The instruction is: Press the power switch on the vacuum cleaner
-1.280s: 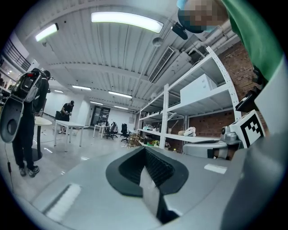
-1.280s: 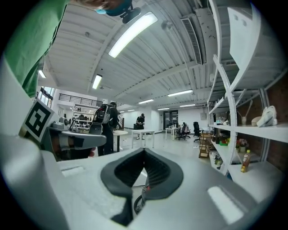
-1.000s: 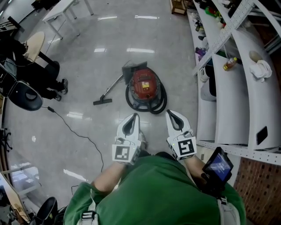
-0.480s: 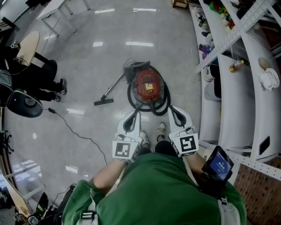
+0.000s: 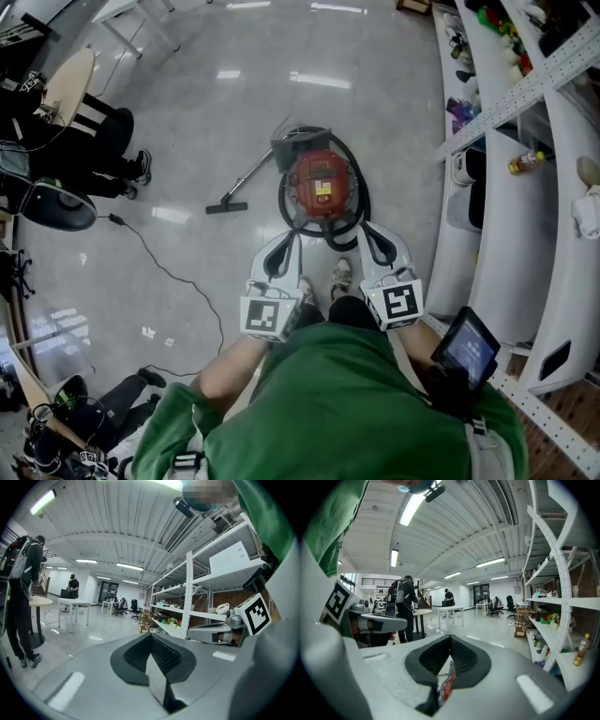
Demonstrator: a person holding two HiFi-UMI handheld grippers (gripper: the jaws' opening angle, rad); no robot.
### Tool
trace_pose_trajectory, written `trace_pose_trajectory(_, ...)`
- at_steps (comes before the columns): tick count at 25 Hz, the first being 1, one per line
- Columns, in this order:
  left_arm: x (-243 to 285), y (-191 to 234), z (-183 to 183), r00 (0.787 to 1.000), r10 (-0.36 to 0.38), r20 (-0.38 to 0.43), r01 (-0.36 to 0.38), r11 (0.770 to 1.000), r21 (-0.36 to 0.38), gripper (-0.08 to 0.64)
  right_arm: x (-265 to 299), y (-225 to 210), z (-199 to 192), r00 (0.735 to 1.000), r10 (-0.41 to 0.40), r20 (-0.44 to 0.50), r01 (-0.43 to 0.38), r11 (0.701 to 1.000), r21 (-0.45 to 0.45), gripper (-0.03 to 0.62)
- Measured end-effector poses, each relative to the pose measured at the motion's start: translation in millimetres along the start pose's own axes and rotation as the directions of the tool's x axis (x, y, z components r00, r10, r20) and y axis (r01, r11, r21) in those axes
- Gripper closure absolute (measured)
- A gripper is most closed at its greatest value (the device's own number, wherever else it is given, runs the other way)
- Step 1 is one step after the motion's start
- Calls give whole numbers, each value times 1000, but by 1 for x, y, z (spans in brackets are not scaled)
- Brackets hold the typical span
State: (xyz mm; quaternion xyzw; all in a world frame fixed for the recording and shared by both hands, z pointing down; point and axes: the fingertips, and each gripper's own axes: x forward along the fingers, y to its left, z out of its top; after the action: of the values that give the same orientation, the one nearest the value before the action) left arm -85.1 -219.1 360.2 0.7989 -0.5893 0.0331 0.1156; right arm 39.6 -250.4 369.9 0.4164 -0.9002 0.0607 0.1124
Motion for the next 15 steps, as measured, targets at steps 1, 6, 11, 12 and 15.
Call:
trace_pose_trajectory(1,4,-1,-3,1000,9,-9,-9,1000,-3,554,4,-4,-4,1000,11,-8,-11,1000,4,591)
trace_pose_trajectory(6,24,6,-30,998,36,-50,-36,999,-10,554,24,-16,-31,997,49,-61,-48,999,22,591)
trace_pose_trajectory(11,44,16,-54,996,31,-79,-33,999,-24,554,47,-21,-56,994,52,-96,-50,998,32,591)
trace_pose_trajectory(12,49,18,-59,996,29,-87,-31,999,-25,554,53,-22,-63,993,55,-107,-52,998,35,591)
trace_pose_trajectory(15,62,22,-82,993,25,-117,-28,999,-28,554,68,-25,-86,986,71,-149,-66,997,39,591)
